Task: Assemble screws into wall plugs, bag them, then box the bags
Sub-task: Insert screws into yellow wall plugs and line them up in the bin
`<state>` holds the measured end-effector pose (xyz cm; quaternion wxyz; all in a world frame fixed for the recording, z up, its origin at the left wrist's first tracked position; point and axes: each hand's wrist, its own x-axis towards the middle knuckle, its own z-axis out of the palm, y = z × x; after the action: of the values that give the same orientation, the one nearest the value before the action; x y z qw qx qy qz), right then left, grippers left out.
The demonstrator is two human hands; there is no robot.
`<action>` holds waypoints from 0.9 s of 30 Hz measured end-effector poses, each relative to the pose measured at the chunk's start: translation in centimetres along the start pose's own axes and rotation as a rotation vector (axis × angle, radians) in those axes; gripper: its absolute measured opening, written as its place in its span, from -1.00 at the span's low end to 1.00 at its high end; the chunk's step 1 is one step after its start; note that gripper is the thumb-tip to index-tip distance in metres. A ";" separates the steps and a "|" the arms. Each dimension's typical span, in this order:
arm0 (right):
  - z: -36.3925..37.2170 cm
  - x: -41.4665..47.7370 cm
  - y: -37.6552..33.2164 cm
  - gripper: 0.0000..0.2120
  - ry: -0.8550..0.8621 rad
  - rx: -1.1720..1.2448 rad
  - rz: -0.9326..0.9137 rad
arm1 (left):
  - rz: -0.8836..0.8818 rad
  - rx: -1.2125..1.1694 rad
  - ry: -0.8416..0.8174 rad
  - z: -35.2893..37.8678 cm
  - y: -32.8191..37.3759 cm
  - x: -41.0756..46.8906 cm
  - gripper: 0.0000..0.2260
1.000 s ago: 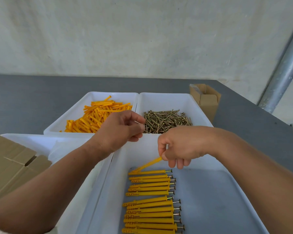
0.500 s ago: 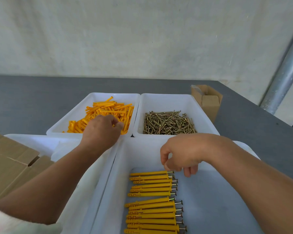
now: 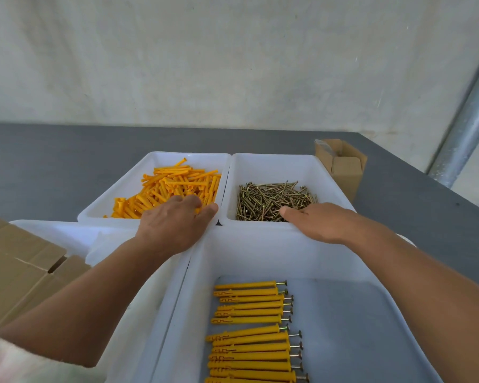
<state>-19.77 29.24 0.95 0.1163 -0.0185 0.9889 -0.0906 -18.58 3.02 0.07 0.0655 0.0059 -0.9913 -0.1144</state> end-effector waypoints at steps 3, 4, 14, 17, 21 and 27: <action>0.0 0.3 -0.3 -0.22 -0.032 -0.008 0.026 | 0.028 0.074 -0.078 -0.1 -0.1 0.1 -0.43; -0.1 0.3 -0.3 -0.21 -0.042 -0.002 0.029 | 0.033 0.081 -0.086 -0.1 -0.2 0.2 -0.43; -0.3 0.3 -0.2 -0.26 -0.083 0.062 -0.010 | 0.052 0.018 -0.048 -0.1 0.2 0.1 -0.54; -0.3 0.2 -0.2 -0.28 -0.081 0.083 -0.009 | 0.084 -0.015 -0.038 -0.1 0.2 0.2 -0.56; -0.3 0.3 -0.1 -0.39 -0.069 0.089 -0.027 | 0.070 -0.082 0.019 0.0 0.3 0.2 -0.59; -0.3 0.1 0.0 -0.43 -0.002 0.157 -0.085 | 0.023 -0.260 0.123 -0.2 0.6 0.0 -0.86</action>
<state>-19.91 29.32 1.21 0.1146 -0.0513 0.9770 -0.1726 -18.54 3.58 0.40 0.1279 -0.0069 -0.9621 -0.2407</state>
